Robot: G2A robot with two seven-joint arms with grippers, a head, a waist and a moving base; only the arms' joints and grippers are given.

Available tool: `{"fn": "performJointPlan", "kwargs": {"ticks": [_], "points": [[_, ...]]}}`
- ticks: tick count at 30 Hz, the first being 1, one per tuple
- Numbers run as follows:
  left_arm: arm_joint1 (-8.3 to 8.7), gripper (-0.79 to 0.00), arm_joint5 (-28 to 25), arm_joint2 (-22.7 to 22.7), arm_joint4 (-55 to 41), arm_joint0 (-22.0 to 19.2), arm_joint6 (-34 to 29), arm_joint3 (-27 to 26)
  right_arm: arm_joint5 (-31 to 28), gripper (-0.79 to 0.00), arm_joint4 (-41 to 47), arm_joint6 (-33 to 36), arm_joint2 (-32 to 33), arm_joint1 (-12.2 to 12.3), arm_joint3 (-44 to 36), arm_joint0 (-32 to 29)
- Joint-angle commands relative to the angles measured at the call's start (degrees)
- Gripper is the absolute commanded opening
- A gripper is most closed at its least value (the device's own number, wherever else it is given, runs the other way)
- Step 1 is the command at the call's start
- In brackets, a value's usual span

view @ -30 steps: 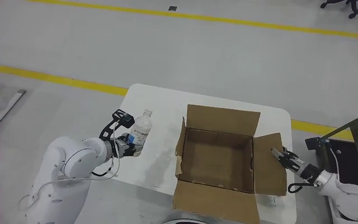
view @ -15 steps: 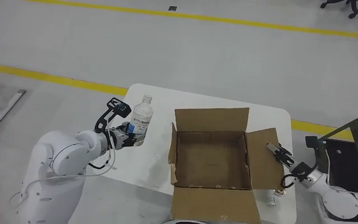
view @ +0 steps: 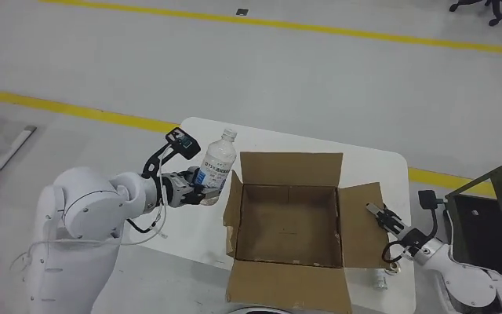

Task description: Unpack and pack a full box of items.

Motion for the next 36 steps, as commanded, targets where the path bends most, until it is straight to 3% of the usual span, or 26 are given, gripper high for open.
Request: {"fn": "performJointPlan", "kwargs": {"ticks": [1,6,10,15,20,26,30,36], "points": [[0.0,-0.785,0.01,0.0,0.0,0.0,0.0,0.0,0.0,-0.785,0.0,0.0,0.0,0.0,0.0,0.0],[0.0,-0.785,0.01,0.0,0.0,0.0,0.0,0.0,0.25,-0.785,-0.16,-0.67,-0.06,-0.02,0.04,-0.02],[0.05,-0.785,-0.82,0.35,-1.02,0.91,4.68,-0.23,1.64,-0.785,0.91,-2.09,-0.84,-0.14,0.36,0.16],[-0.28,-0.785,-0.37,3.92,-6.04,-2.09,8.69,0.12,2.22,-0.785,5.42,-2.44,-2.83,-0.41,2.36,0.9],[-1.19,-0.785,1.38,10.08,-14.9,-7.9,10.6,4.61,3.9,-0.785,8.36,-3.49,-5.68,-0.76,5.27,2.17],[-2.21,-0.785,5.92,17.54,-19.32,-14.23,8.08,11.47,5.63,-0.785,9.39,-7.18,-8.66,-1.27,5.45,1.91],[-2.91,-0.785,10.4,20.8,-23.73,-15.17,9.38,15.59,5.89,-0.785,8.86,-8.81,-9.61,-1.43,4.53,1.3],[-3.23,-0.785,11.52,23.5,-26.14,-14.37,9.43,17.69,5.94,-0.785,8.8,-7.89,-8.62,-1.24,3.58,1.05]]}}
